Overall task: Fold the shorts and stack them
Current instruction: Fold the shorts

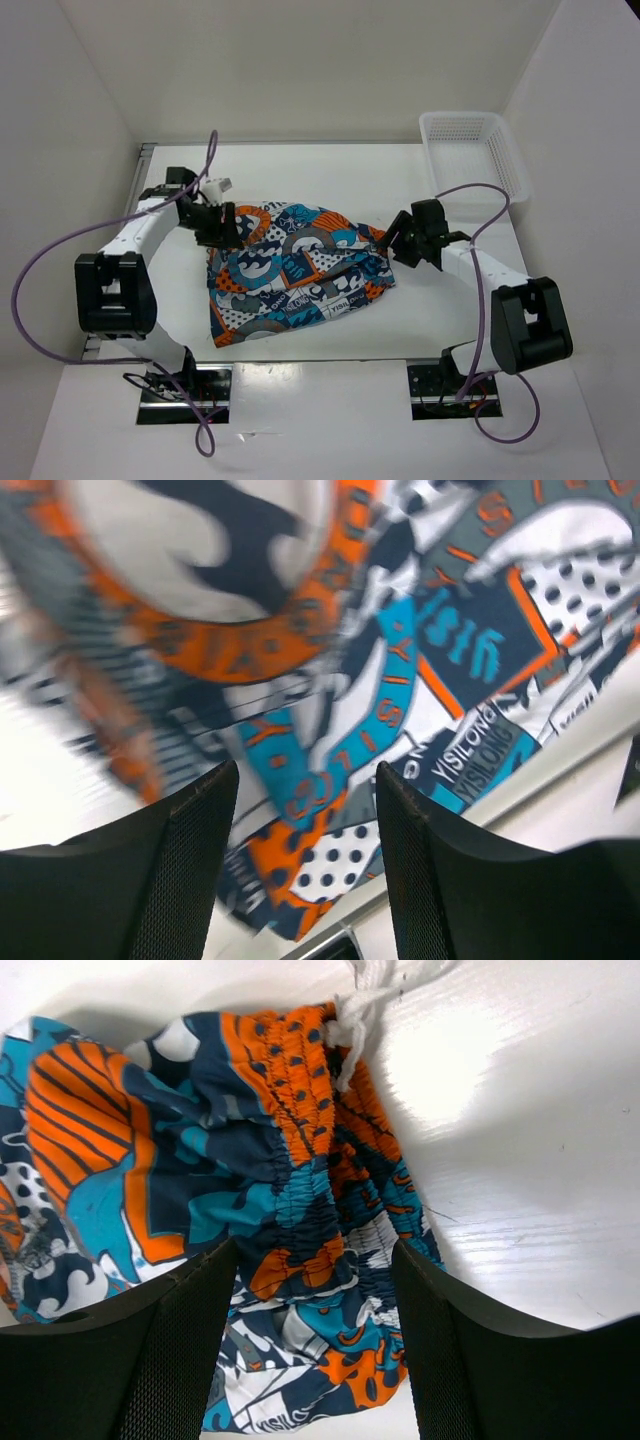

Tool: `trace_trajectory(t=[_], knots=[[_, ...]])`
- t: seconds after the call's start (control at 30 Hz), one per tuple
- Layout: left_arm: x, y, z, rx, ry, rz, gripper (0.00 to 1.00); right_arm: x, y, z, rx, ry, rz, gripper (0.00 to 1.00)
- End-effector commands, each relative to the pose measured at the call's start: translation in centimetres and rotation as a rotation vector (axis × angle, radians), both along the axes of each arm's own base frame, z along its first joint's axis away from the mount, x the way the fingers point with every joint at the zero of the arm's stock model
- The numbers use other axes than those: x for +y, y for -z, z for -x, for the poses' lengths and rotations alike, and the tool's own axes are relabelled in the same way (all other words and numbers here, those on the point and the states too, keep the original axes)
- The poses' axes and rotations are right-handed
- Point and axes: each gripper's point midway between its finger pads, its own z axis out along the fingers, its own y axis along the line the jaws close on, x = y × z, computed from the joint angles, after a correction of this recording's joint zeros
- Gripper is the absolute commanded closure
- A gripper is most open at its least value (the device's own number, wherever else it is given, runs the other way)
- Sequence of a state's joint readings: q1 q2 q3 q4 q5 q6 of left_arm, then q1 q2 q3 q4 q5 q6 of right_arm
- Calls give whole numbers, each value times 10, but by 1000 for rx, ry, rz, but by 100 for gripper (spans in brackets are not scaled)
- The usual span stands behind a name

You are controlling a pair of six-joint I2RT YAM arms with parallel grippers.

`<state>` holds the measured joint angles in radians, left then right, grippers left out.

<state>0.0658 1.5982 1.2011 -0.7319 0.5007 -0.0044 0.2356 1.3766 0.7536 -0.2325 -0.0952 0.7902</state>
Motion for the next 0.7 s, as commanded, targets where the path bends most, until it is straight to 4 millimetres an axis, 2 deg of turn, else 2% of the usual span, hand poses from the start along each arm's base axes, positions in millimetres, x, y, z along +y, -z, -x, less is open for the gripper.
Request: trace_trajectory(t=[0.0, 0.13, 0.23, 0.3, 0.47, 0.67], knots=[[-21, 22, 15, 96, 63, 43, 35, 4, -8, -14, -33, -24, -7, 32], [-11, 48, 17, 145, 35, 6, 35, 10, -5, -9, -9, -49, -30, 32], [-6, 50, 12, 122, 22, 5, 35, 12, -1, -2, 7, -56, -49, 32], [-3, 50, 9, 113, 13, 5, 34, 15, -5, -5, -8, -56, -69, 32], [-1, 66, 7, 144, 8, -6, 34, 24, -3, -5, -7, -82, -113, 32], [0, 88, 18, 214, 6, -12, 34, 28, -4, -9, -6, -88, -135, 40]])
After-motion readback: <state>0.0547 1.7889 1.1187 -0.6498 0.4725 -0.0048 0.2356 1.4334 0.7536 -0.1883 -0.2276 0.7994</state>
